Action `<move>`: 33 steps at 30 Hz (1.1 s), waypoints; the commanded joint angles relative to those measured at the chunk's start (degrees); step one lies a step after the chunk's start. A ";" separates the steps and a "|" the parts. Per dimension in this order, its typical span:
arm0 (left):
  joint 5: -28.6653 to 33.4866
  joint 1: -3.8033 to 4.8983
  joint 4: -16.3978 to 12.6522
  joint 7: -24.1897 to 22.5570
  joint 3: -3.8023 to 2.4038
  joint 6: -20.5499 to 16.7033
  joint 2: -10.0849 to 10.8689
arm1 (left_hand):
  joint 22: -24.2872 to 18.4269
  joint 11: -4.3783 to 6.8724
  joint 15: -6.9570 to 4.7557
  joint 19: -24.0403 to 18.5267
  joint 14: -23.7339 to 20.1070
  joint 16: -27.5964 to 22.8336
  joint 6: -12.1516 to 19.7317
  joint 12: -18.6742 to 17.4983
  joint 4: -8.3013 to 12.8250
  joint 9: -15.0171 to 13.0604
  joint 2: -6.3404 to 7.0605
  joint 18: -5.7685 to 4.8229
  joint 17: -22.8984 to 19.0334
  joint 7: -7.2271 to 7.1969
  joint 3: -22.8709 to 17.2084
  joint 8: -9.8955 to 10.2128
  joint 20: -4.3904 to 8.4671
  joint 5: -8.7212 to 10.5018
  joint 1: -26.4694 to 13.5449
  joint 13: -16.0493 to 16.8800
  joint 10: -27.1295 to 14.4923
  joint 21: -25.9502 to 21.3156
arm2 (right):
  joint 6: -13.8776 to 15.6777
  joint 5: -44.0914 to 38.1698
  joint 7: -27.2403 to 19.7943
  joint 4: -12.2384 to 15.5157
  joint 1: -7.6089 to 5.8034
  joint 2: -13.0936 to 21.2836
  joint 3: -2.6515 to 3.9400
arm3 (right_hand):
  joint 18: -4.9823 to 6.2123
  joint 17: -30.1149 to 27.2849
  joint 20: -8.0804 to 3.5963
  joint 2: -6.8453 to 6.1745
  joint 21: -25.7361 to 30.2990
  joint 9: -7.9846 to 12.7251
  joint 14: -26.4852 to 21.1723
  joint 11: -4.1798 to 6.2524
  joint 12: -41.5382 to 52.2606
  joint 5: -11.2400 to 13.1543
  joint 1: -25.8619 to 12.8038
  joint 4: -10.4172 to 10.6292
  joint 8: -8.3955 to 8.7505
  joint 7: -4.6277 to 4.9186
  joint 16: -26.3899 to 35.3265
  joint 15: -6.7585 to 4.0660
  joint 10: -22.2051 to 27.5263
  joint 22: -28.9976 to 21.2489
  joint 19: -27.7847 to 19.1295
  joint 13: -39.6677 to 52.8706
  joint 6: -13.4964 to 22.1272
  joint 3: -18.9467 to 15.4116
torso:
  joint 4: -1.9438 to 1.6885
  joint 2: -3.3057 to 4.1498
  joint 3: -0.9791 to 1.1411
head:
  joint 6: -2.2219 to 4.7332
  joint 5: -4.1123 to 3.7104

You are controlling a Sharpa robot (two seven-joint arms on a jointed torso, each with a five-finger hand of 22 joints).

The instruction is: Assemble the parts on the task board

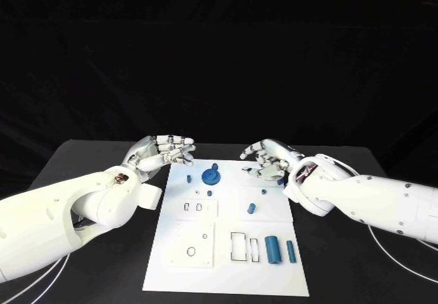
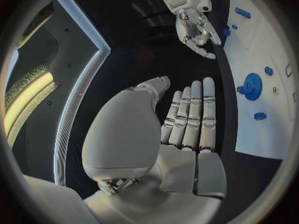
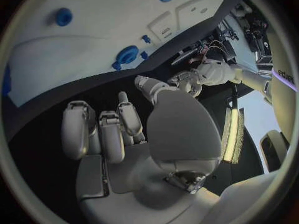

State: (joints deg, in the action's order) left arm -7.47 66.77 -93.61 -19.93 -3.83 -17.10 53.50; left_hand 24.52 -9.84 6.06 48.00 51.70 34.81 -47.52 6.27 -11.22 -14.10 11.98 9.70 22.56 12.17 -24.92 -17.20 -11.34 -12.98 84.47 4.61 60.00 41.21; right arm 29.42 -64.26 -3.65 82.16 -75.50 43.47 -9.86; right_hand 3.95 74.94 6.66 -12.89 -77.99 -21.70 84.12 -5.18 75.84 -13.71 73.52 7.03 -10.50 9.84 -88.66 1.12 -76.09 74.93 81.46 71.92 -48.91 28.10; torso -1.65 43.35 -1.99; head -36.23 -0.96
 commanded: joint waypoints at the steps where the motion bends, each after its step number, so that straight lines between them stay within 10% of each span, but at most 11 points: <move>1: -0.04 0.06 -0.05 -0.61 -0.04 0.70 0.08 | 0.08 0.04 0.40 -0.41 -0.18 -0.22 0.34 -0.26 0.08 -0.08 -0.47 0.47 0.07 1.14 0.12 0.32 -0.16 0.25 0.10 0.08 -0.26 0.28 | -4.48 6.57 -4.64 0.62 -0.25 3.04 -0.01 | -0.52 11.57 0.19 -0.36 0.03 0.08 5.02 0.11 -0.29 0.49 1.00 -0.82 0.45 0.22 0.00 -0.28 0.48 3.48 -0.05 -0.15 -0.34 -0.01 | 0.54 -0.20 0.21 | -0.21 -0.46; 16: -0.02 0.05 -0.02 -0.53 -0.01 1.19 -0.10 | 0.10 0.03 0.42 -0.53 -0.21 -0.25 0.37 -0.26 0.12 -0.09 -0.40 0.46 0.10 1.16 0.15 0.33 -0.18 0.26 0.11 0.09 -0.28 0.31 | -9.00 3.71 -6.71 -4.13 0.10 9.49 -0.23 | 0.20 10.44 0.55 -1.79 3.07 0.52 4.68 -0.34 -2.41 0.29 3.26 -2.59 2.01 0.64 0.48 0.14 2.92 1.11 -2.29 -2.37 1.72 -2.32 | 0.99 -0.27 0.71 | -0.14 -0.70; 33: -0.03 0.03 0.14 -0.38 0.03 1.53 -0.26 | 0.15 -0.01 0.44 -0.71 -0.26 -0.31 0.46 -0.29 0.19 -0.09 -0.35 0.47 0.14 1.23 0.16 0.36 -0.21 0.24 0.18 0.09 -0.36 0.36 | -10.14 4.07 -5.29 -7.85 2.88 7.56 -0.33 | 0.05 11.13 0.61 -0.87 2.53 0.42 4.86 -0.38 -1.91 -0.29 3.56 -2.26 1.95 0.71 0.20 0.17 2.40 1.71 -1.84 -1.81 1.43 -3.00 | 0.58 -0.20 0.31 | -0.70 -0.67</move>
State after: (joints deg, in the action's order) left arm -7.46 66.75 -93.39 -19.92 -3.78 -16.71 53.36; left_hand 24.62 -9.84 6.27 47.80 51.49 34.81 -47.52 6.27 -11.22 -14.14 11.98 9.69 22.62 12.17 -24.92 -17.19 -11.55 -12.98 84.47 4.61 60.00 41.21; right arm 20.84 -60.21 -9.16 74.53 -72.79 51.22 -10.18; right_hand 3.95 74.92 7.28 -14.12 -75.21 -21.25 84.12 -5.63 73.73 -13.65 76.86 4.67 -8.62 10.63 -88.44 1.12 -73.48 74.91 79.59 70.06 -47.48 25.30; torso -1.01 43.14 -1.59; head -36.84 -1.65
